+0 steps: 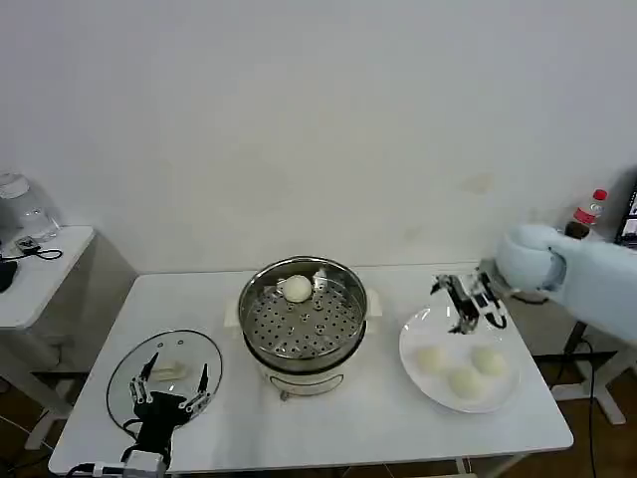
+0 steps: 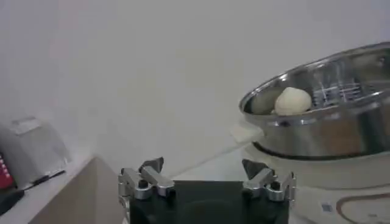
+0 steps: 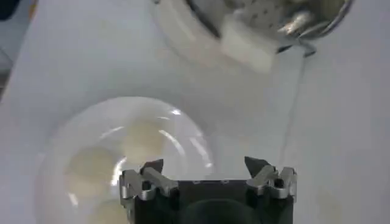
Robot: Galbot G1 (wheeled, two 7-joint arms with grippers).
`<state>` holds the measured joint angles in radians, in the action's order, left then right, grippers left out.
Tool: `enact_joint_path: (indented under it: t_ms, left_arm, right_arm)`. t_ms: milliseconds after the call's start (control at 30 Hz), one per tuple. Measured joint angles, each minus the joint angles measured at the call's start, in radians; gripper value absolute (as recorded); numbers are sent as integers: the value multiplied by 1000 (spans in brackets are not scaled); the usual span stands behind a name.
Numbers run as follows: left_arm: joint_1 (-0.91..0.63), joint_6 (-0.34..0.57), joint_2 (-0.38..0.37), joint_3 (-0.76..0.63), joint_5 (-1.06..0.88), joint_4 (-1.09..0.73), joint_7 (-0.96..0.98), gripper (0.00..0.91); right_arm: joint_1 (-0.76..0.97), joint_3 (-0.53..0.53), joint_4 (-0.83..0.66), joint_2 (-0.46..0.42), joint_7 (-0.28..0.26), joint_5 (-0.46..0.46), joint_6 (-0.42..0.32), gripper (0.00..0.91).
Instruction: Take steamed baozi put them in steamer then cover it.
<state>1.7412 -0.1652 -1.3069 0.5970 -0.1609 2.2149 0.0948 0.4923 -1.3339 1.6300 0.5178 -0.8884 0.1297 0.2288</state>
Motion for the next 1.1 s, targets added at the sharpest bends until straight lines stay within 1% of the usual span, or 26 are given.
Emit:
enact_joint_path:
  t_ms: [233,567,733,1067,1100]
  left_arm:
    - [9,-1,-4,10,-7,5,-3,907]
    - [13,-1,-8,20,-8,-2,-5,907]
    - [12,-1,-7,21,-8,-9,-5,907]
    - [8,-1,-5,27,-5,-21,-6,907]
    - [8,-1,-5,28,-5,-22,-6,907]
  right_arm:
    - [-134,82,-27,-5,-31,-23,19,907]
    - [-293,200,-137,45,-64,-68,13,907]
    - [-345,238,-188,80,-68,-75,8,907]
    - [-414,281,-263,153,-68,-102,12,907]
    - [-420,285,-269,158,-68,-104,12,897]
